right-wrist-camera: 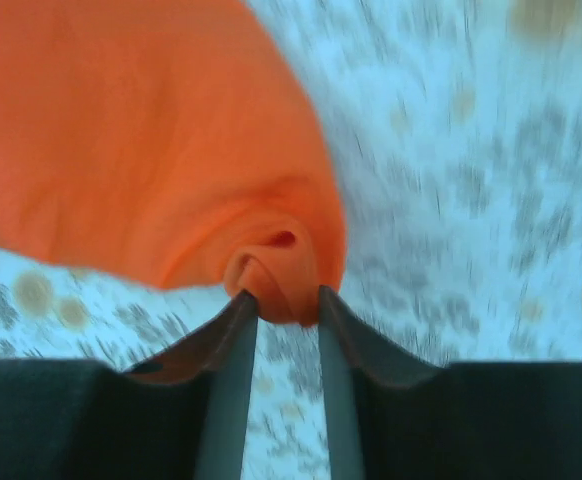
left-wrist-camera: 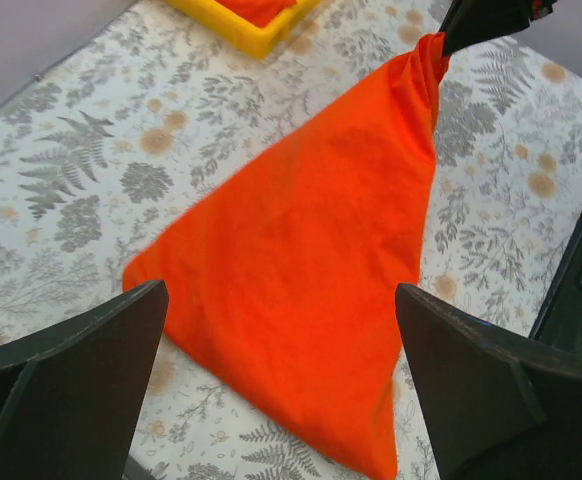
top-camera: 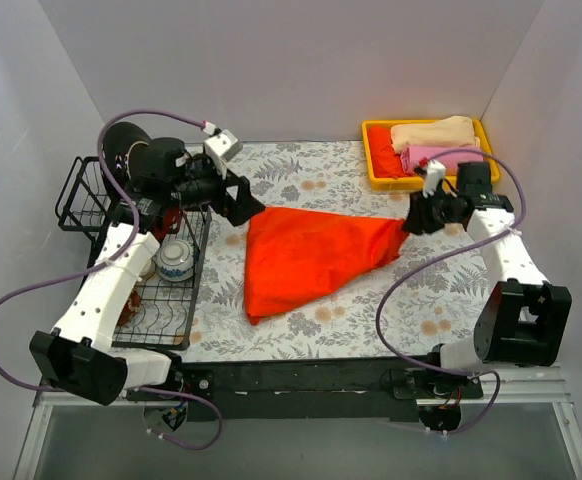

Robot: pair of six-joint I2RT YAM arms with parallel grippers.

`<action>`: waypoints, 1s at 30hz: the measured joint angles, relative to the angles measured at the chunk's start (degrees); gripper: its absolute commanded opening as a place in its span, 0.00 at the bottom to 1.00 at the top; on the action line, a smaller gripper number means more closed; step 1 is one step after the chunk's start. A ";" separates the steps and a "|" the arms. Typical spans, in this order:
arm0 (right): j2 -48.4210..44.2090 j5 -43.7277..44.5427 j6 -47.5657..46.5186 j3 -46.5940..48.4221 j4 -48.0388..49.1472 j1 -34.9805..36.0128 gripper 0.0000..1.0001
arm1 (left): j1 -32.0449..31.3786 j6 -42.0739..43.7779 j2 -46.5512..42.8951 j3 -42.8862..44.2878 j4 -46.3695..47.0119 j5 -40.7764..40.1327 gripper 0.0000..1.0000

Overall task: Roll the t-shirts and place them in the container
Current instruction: Flatten out the T-shirt at the center of the board.

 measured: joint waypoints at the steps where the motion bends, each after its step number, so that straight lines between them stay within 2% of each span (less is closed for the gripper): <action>1: -0.17 -0.42 1.18 -4.50 0.00 -3.52 0.50 | -1.14 0.52 0.00 -1.46 0.02 0.09 0.95; 4: 1.36 -0.37 2.43 -11.96 -3.63 -12.74 0.54 | -5.07 2.58 -0.07 -5.62 -1.18 -0.09 0.86; 7: 0.63 -2.10 1.11 -11.08 -6.78 -15.23 0.56 | -9.03 5.35 -0.24 -9.66 -3.54 -0.17 0.84; 11: -2.99 -5.77 -4.33 -4.61 -9.09 -11.82 0.58 | -14.16 10.86 -2.27 -16.15 -7.15 -0.59 0.82; 14: -7.17 -6.34 -9.16 -4.33 -9.25 -7.63 0.59 | -18.05 14.80 -4.98 -22.38 -9.86 -1.81 0.84; 17: -11.19 -6.29 -13.84 -8.57 -9.40 -3.58 0.60 | -19.54 17.53 -5.16 -26.21 -10.62 -3.63 0.89; 25: -19.30 -1.75 -27.67 -24.26 -9.86 6.29 0.65 | -19.78 22.49 -3.63 -34.93 -5.64 -10.58 0.89; 30: -19.37 1.36 -35.63 -26.23 -7.06 7.74 0.67 | -19.78 23.89 -1.68 -36.81 -1.62 -13.14 0.81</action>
